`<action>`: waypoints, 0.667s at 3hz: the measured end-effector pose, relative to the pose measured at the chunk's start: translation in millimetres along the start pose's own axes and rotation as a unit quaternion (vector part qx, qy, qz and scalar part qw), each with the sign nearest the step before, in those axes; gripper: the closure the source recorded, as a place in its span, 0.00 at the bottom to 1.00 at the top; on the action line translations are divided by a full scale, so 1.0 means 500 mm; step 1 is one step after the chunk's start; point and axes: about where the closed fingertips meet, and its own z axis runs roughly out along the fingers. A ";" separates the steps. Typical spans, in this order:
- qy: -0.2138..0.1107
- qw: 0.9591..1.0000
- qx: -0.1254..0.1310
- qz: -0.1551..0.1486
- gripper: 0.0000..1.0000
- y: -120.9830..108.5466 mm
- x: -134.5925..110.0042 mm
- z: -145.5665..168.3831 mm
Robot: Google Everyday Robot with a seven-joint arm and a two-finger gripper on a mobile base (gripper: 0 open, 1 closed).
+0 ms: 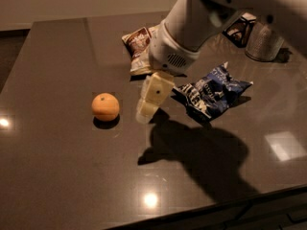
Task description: Move orange near brown chip bag
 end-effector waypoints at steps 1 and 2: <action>0.003 1.000 -0.019 0.002 0.00 0.004 -0.029 0.082; 0.013 1.000 -0.015 -0.001 0.00 0.003 -0.053 0.139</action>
Offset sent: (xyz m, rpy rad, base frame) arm 0.0126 0.0880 -0.0693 -0.0503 0.0111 0.0059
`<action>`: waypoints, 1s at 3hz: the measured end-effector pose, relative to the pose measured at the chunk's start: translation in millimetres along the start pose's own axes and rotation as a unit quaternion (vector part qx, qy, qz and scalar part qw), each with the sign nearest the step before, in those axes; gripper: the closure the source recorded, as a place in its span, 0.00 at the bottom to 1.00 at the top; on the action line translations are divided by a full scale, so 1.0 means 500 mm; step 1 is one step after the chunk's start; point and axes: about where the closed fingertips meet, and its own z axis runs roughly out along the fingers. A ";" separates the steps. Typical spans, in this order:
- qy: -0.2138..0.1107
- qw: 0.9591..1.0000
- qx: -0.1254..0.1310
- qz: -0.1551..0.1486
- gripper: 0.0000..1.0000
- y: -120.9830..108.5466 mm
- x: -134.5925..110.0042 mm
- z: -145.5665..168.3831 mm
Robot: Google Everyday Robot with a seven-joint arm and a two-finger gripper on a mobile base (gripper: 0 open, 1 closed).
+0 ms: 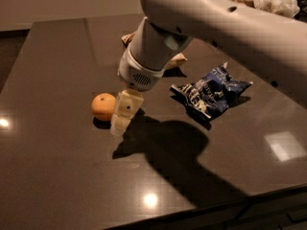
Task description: Move orange near brown chip bag
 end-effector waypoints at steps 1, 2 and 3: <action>0.015 1.000 0.002 -0.003 0.00 -0.002 -0.015 0.042; 0.028 1.000 -0.007 -0.005 0.15 -0.002 -0.024 0.071; 0.033 0.999 -0.015 -0.001 0.38 -0.006 -0.027 0.080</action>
Offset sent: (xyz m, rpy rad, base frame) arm 0.0054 0.0390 -0.0374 -0.0900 0.0283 0.0193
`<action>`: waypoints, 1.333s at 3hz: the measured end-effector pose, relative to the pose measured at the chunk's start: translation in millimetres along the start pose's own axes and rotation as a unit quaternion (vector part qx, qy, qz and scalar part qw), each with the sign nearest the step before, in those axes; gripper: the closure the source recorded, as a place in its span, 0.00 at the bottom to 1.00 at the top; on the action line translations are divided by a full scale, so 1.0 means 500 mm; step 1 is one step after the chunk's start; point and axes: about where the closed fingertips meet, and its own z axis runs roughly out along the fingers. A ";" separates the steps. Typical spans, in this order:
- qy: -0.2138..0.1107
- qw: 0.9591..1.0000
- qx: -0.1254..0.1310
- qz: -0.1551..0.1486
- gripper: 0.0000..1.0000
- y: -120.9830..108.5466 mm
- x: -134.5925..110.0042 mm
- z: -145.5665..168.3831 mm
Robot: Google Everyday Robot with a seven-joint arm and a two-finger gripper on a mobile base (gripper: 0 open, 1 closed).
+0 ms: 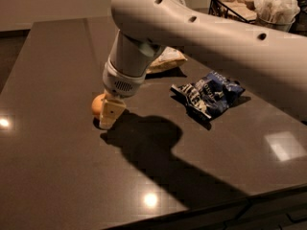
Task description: Move orange near brown chip bag
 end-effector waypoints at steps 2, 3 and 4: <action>-0.026 0.997 0.004 0.066 0.85 -0.071 0.031 -0.066; -0.031 0.991 0.030 0.127 1.00 -0.141 0.074 -0.106; -0.030 0.980 0.066 0.186 1.00 -0.203 0.122 -0.116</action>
Offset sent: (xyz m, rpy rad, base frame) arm 0.0736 -0.0617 0.0511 0.1270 0.0825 -0.2515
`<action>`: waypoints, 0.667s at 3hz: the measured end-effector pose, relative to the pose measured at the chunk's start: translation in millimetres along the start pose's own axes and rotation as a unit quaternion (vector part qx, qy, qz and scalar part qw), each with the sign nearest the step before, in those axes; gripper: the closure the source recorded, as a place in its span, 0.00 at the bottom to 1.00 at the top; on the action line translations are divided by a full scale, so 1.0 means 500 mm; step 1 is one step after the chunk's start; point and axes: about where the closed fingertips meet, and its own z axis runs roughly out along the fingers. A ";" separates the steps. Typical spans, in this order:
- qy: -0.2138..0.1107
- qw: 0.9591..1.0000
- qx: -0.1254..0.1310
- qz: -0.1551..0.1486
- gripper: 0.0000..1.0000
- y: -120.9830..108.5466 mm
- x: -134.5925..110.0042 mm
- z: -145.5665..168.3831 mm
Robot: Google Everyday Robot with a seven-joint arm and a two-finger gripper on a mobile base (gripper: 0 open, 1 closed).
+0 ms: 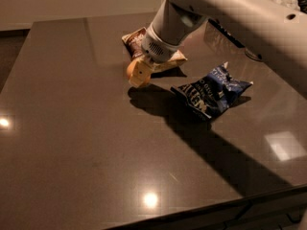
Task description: Move orange near brown chip bag
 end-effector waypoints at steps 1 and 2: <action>0.005 0.999 0.013 0.042 1.00 -0.043 0.027 0.014; 0.010 0.996 0.029 0.082 0.84 -0.063 0.058 0.022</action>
Offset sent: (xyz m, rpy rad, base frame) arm 0.0254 -0.0511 -0.0383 -0.0139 0.0557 -0.2875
